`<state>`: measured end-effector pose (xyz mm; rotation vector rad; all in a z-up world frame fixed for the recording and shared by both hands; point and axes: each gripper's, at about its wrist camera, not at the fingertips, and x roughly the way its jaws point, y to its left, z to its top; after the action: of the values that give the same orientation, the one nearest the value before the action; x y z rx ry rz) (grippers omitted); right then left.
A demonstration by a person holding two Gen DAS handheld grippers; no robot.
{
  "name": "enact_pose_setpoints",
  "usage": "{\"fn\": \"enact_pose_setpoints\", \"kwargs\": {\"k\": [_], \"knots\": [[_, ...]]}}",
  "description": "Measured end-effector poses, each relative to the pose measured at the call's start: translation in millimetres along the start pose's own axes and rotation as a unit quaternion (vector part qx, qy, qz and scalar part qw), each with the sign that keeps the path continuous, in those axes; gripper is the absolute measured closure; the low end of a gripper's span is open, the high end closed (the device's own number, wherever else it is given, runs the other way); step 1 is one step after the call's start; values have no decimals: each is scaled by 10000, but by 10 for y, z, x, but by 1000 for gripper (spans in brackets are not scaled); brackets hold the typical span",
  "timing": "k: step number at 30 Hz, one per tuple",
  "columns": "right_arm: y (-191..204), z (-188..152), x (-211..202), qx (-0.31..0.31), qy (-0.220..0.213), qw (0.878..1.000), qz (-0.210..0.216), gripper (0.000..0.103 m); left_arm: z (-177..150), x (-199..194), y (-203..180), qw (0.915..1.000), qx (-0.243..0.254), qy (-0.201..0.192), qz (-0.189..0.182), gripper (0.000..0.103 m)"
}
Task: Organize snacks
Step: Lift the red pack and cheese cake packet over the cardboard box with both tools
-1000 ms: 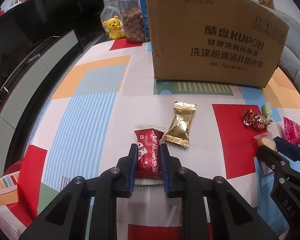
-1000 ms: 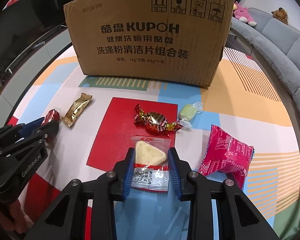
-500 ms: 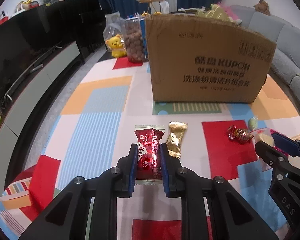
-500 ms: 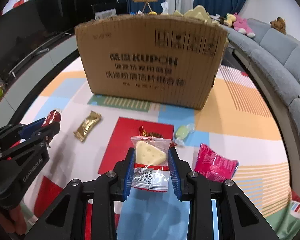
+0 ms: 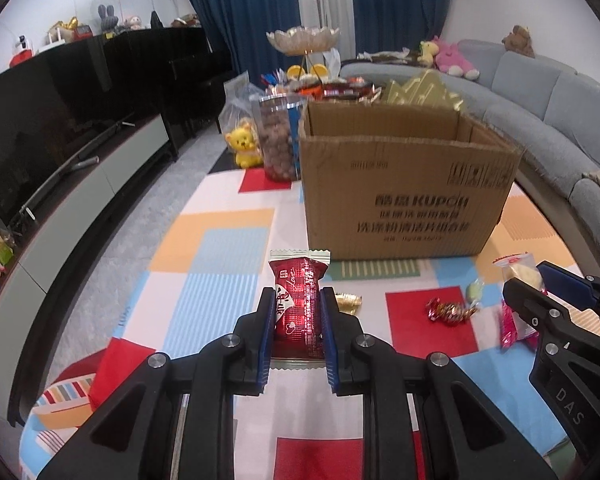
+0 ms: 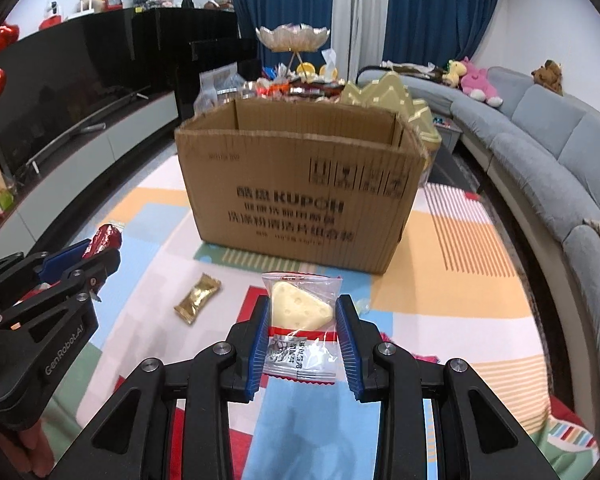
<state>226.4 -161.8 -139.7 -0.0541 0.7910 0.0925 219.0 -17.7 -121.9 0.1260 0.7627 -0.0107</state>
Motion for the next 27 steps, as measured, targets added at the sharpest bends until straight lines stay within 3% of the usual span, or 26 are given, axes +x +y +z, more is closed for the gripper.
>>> {"fn": "enact_pose_setpoints", "kwargs": {"k": [27], "knots": [[-115, 503, -478, 77, -720, 9973, -121, 69, 557, -390, -128, 9972, -57, -730, -118, 81]]}}
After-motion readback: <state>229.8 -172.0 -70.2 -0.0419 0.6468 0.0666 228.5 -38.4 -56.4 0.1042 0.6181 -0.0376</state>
